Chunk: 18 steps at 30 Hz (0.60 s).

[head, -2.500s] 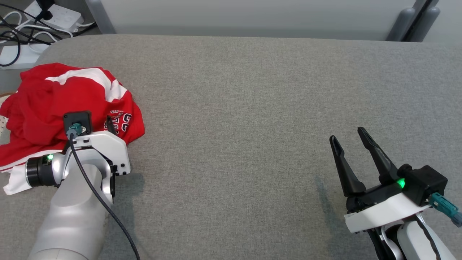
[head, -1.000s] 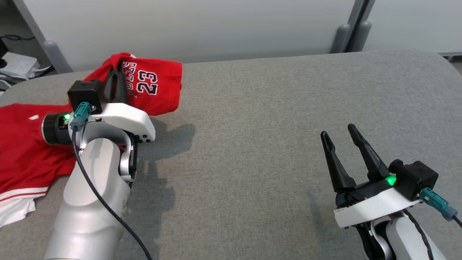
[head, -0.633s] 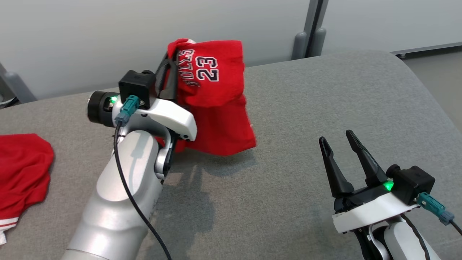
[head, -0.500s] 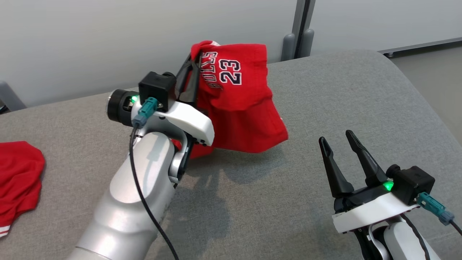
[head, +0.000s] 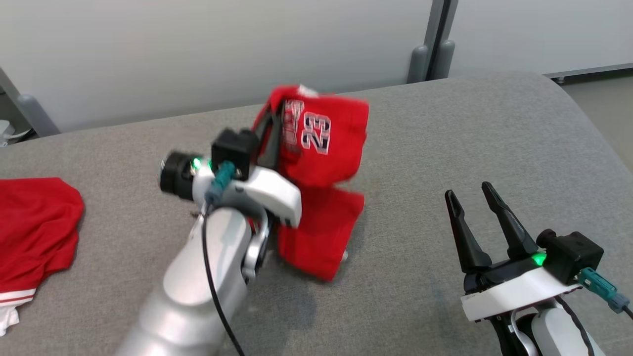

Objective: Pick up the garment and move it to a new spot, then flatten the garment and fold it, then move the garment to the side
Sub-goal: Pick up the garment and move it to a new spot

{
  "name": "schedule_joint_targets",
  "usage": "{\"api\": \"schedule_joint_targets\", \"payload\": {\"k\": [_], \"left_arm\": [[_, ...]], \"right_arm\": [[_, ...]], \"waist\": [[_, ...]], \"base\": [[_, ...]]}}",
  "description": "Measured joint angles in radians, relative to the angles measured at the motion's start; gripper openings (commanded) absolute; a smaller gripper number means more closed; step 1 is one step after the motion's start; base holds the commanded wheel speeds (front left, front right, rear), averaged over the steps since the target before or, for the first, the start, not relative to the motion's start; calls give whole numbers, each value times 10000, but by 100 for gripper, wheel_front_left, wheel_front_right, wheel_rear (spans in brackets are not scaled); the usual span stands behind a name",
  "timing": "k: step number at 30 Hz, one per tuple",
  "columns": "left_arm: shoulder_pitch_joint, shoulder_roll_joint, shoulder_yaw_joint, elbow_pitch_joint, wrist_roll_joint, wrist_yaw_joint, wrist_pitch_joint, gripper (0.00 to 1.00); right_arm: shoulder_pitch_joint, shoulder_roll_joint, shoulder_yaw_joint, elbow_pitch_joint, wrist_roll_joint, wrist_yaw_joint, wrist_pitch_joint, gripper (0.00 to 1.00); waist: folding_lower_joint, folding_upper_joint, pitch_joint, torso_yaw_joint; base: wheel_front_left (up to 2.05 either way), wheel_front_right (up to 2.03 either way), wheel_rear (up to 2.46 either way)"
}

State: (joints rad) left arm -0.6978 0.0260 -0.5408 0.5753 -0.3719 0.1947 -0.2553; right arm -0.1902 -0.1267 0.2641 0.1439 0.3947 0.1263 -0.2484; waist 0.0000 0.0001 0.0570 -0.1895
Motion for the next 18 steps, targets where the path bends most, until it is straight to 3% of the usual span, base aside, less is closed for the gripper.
{"api": "schedule_joint_targets", "payload": {"k": [10,18], "left_arm": [[2866,92,-1523,121,-546,-282,1110,0],[3585,226,-1939,545,-694,-351,1964,0]], "right_arm": [[32,-21,-228,-29,0,0,0,100],[162,-46,-234,-15,0,0,0,100]], "waist": [[0,0,235,284],[0,0,368,345]], "base": [[0,0,0],[0,0,0]]}}
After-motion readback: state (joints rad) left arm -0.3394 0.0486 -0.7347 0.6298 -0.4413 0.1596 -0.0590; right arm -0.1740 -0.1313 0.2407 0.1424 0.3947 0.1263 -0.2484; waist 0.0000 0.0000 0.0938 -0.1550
